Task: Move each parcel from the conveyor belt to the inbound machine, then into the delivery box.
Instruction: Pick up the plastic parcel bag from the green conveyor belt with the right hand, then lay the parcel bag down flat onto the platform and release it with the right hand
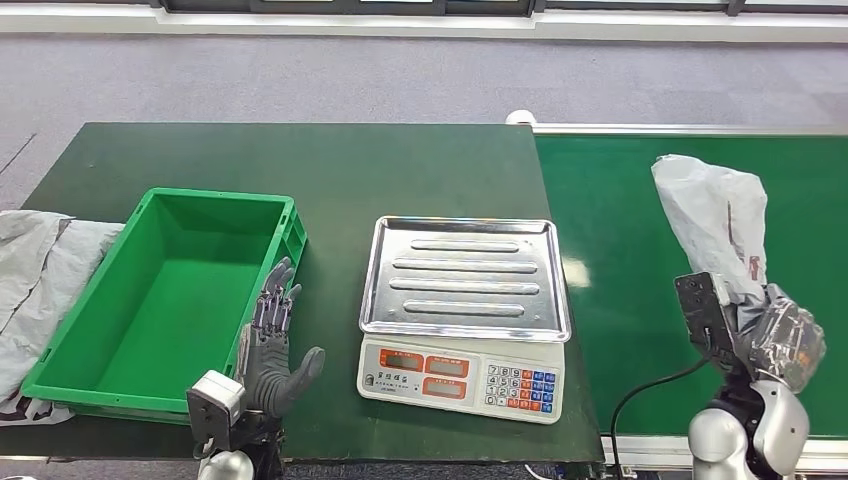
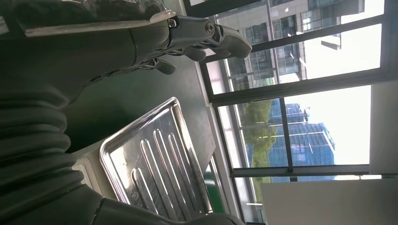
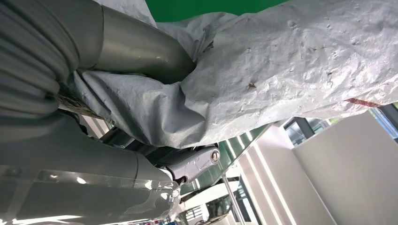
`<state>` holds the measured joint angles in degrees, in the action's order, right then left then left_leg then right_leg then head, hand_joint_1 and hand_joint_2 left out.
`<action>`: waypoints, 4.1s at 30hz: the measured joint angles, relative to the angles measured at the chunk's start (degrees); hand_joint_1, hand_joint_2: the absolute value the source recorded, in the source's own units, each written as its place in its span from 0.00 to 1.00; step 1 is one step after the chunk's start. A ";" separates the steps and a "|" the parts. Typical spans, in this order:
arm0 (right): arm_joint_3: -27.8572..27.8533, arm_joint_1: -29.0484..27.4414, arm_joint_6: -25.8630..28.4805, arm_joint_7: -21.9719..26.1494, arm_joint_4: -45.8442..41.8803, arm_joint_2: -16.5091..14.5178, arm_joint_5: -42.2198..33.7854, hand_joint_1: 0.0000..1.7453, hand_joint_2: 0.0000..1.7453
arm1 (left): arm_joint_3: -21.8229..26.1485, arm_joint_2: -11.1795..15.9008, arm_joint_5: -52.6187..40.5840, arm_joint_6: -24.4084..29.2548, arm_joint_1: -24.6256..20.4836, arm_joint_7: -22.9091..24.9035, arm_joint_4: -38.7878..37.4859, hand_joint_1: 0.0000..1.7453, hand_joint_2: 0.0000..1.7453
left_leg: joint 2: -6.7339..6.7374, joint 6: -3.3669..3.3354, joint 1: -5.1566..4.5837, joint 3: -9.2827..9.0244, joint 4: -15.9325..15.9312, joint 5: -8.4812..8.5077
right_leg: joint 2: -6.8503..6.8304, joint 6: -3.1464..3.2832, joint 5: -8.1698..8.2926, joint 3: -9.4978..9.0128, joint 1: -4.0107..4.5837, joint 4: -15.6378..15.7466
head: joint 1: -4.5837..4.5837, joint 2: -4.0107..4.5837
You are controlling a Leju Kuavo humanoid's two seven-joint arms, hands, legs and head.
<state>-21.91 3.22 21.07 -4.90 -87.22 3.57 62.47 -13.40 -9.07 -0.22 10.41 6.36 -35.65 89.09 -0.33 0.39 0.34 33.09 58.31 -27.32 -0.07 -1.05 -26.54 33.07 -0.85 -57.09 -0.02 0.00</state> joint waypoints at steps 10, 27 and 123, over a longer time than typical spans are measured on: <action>2.31 -0.40 -0.97 7.55 -3.81 -0.24 -9.32 1.00 1.00 | 0.00 -0.02 0.00 0.02 -0.28 -0.63 -0.24 0.00 1.00 | 0.03 0.00 0.01 0.01 -0.01 0.00 | 0.03 0.00 0.00 0.04 0.01 -0.01 | 0.00 0.00; 37.28 7.20 -13.20 12.70 -1.53 -4.19 -8.91 1.00 1.00 | 0.00 -1.28 -0.78 -0.89 -3.42 -0.76 -3.79 0.00 1.00 | 0.04 0.13 0.07 0.01 -0.05 0.15 | 0.04 0.10 0.03 0.13 0.05 -0.15 | 0.01 0.00; 21.29 -16.72 18.73 44.72 -33.43 -11.88 -43.49 0.00 1.00 | -3.79 1.64 -28.64 -1.43 -18.66 19.22 -5.11 0.00 1.00 | 0.08 0.13 0.03 -0.05 0.00 0.00 | 0.11 0.09 -0.04 0.10 0.02 -0.10 | 0.00 0.00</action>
<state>-0.61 -13.50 39.80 39.82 -120.64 -8.31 18.98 -17.19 -7.43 -28.85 8.98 -12.31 -16.42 83.98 -0.25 0.51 0.37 33.04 58.30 -27.31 0.04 -0.96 -26.58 33.17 -0.83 -57.20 -0.02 0.00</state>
